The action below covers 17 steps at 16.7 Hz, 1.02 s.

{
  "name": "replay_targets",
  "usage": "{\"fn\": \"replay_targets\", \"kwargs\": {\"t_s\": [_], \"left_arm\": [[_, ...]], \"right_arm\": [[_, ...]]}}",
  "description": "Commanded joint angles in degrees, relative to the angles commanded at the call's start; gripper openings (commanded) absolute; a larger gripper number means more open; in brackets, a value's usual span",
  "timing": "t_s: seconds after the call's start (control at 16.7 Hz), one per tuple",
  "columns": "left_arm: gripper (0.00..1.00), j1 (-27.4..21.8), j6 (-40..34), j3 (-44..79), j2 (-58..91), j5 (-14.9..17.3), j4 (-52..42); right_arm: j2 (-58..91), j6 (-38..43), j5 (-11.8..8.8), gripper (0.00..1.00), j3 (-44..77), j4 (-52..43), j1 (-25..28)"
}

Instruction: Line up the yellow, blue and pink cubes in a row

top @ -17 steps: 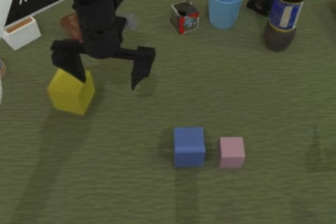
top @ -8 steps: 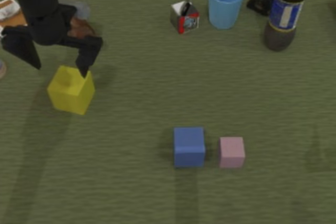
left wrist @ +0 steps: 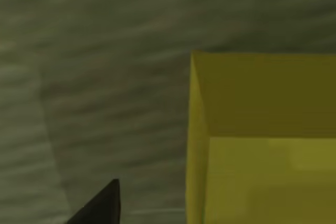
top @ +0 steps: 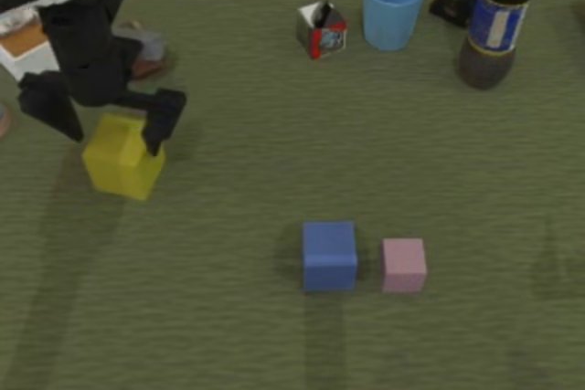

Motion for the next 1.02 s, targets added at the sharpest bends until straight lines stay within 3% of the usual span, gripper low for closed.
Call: {"fn": "replay_targets", "kwargs": {"t_s": [0.24,0.48,1.02], "left_arm": [[1.0,0.1,0.13,-5.26,2.52,0.03,7.77],[1.0,0.11,0.15,-5.75,2.76,0.03,8.36],[0.32,0.11,0.15,-5.75,2.76,0.03,8.36]], "right_arm": [[0.0,0.0,0.0,1.0,0.0,0.0,0.0],[0.0,0.0,0.0,1.0,0.0,0.0,0.0],[0.0,0.0,0.0,1.0,0.0,0.0,0.0]]}}
